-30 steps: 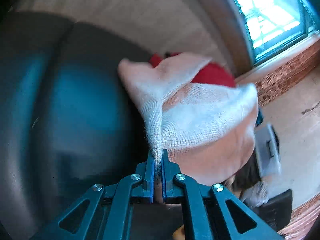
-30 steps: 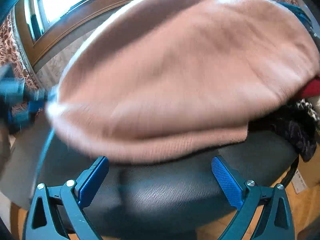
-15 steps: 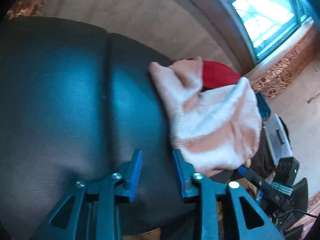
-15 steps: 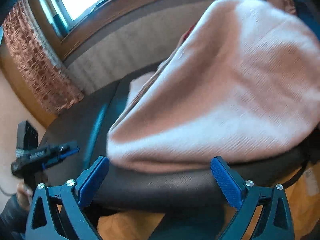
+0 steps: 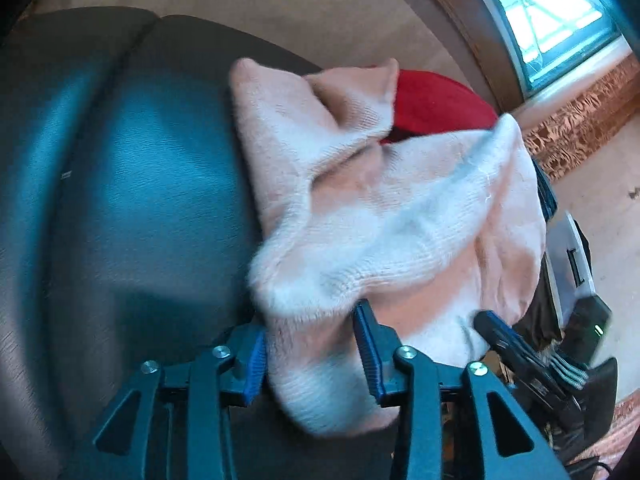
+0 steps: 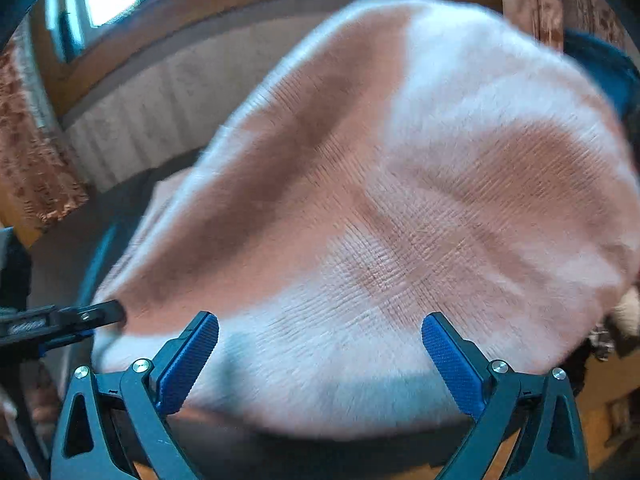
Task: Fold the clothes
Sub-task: 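Pull the pink sweater off the pile with the left gripper onto the bench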
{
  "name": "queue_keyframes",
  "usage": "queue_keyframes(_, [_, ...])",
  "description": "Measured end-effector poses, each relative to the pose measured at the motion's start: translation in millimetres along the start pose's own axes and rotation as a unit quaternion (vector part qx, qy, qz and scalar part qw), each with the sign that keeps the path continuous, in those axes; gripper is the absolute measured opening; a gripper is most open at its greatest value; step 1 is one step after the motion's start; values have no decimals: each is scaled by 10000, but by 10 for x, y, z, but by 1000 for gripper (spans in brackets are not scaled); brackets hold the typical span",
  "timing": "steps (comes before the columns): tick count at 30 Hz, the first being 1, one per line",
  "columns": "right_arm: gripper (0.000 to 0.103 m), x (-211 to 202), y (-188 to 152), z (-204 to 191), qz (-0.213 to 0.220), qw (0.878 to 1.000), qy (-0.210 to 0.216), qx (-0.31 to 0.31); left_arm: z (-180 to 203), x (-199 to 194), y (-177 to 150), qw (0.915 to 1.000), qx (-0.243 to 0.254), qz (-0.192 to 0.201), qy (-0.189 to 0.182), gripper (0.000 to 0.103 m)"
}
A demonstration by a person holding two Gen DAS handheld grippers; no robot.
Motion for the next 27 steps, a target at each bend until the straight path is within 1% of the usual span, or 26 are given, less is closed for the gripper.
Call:
queue_keyframes(1, [103, 92, -11, 0, -152, 9999, 37, 57, -17, 25, 0, 10000, -7, -83, -27, 13])
queue_keyframes(2, [103, 135, -52, -79, -270, 9996, 88, 15, -64, -3, 16, 9999, -88, -68, -68, 11])
queue_keyframes(5, [103, 246, -172, -329, -610, 9977, 266, -120, -265, -287, 159, 9985, -434, 282, -184, 10])
queue_keyframes(6, [103, 227, -207, -468, -657, 9967, 429, -203, -356, -426, 219, 9973, -573, 411, -221, 10])
queue_keyframes(7, [103, 206, -246, -616, -711, 9952, 618, -281, -457, -594, 274, 9957, -695, 555, -242, 10])
queue_keyframes(8, [103, 175, -299, -801, -790, 9923, 896, -338, -565, -776, 329, 9939, -807, 710, -255, 10])
queue_keyframes(11, [103, 95, -438, -1316, -998, 9801, 1662, -438, -875, -1319, 393, 9897, -933, 1084, -61, 10])
queue_keyframes(13, [103, 49, -537, -1696, -1137, 9694, 2124, -468, -1104, -1658, 364, 9861, -1036, 1284, 206, 10])
queue_keyframes(14, [103, 24, -589, -1895, -1221, 9622, 2387, -487, -1243, -1838, 339, 9832, -1108, 1401, 388, 10])
queue_keyframes(16, [103, -45, -698, -2289, -1396, 9440, 2952, -473, -1534, -2163, 262, 9746, -1321, 1632, 776, 12])
queue_keyframes(18, [103, -94, -811, -2667, -1574, 9249, 3415, -560, -1871, -2464, 128, 9633, -1687, 1747, 1142, 16])
queue_keyframes(19, [103, -116, -855, -2788, -1643, 9188, 3536, -618, -2011, -2581, 57, 9574, -1867, 1768, 1313, 18])
queue_keyframes(21, [103, -180, -944, -2956, -1823, 9072, 3700, -831, -2246, -2864, -99, 9438, -2165, 1907, 1612, 17])
queue_keyframes(23, [103, -249, -1019, -3105, -1979, 8955, 3852, -1027, -2329, -3240, -207, 9312, -2181, 2266, 1845, 17])
queue_keyframes(25, [103, -347, -943, -3087, -1900, 8936, 3937, -1025, -2317, -3575, -265, 9194, -2075, 2611, 2084, 18])
queue_keyframes(26, [103, -396, -875, -3055, -1823, 8943, 3965, -989, -2282, -3712, -267, 9165, -1921, 2726, 2208, 20])
queue_keyframes(27, [103, -440, -769, -2995, -1691, 8981, 3955, -917, -2197, -3781, -247, 9162, -1691, 2773, 2349, 21])
Point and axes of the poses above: each gripper's, at about its wrist camera, not at the fingertips, and x roughly the way its jaws point, z to its right, y to its top, the point moved 9 cm from there along x, roughly the way its jaws point, and after that the axes turned 1 degree about -x, right-handed, at the moved point
